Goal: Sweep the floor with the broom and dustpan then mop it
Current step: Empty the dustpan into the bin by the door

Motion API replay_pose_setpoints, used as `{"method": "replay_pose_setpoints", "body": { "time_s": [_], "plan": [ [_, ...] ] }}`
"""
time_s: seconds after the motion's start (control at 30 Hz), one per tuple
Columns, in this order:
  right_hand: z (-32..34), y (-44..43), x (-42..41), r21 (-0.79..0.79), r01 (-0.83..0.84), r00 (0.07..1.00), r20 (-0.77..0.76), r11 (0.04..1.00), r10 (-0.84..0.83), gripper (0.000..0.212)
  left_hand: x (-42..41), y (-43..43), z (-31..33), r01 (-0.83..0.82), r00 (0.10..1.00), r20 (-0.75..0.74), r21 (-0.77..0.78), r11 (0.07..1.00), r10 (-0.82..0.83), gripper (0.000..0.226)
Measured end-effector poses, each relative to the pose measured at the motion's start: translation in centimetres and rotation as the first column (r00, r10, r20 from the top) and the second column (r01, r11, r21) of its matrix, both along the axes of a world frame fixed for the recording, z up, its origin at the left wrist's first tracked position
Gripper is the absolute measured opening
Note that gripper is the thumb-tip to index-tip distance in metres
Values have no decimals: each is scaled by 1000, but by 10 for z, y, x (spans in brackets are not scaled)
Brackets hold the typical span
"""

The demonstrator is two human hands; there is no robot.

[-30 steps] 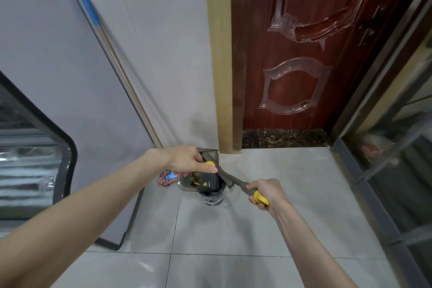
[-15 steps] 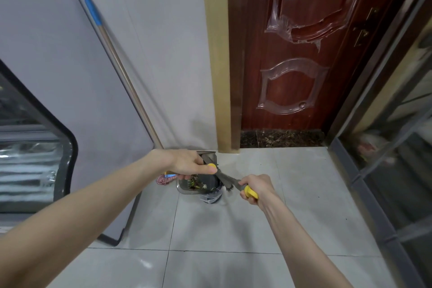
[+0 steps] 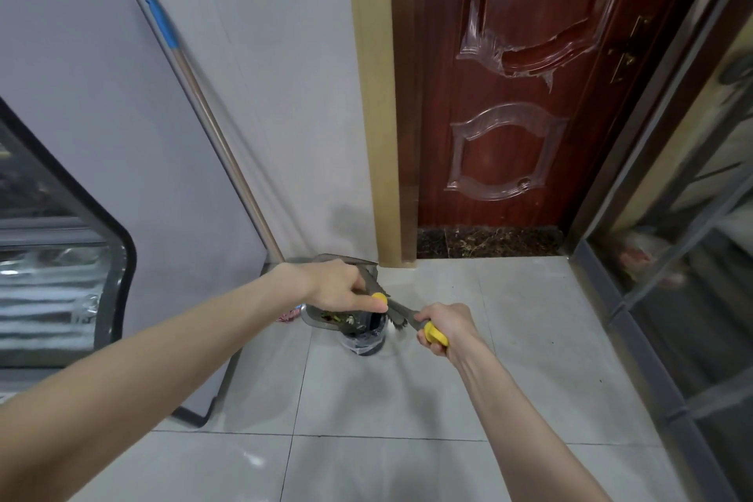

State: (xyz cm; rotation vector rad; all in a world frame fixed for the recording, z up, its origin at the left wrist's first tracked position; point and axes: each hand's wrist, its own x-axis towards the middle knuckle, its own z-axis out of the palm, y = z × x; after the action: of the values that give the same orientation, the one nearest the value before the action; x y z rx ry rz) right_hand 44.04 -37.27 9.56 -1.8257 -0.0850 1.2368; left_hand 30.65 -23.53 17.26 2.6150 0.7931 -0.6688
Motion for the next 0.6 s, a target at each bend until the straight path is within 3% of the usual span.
{"method": "replay_pose_setpoints", "body": {
  "time_s": [0.2, 0.4, 0.6],
  "plan": [
    [2, -4, 2, 6, 8, 1000, -22, 1000, -7, 11, 6, -8, 4, 82, 994, -70, 9, 997, -81, 70],
    [2, -4, 0, 23, 7, 999, -33, 1000, -7, 10, 10, -6, 12, 30, 999, -23, -18, 999, -31, 60],
    [6, -6, 0, 36, 26, 999, -46, 999, -24, 14, 4, -11, 9, 108, 990, -98, 88, 990, -100, 74]
  ]
}}
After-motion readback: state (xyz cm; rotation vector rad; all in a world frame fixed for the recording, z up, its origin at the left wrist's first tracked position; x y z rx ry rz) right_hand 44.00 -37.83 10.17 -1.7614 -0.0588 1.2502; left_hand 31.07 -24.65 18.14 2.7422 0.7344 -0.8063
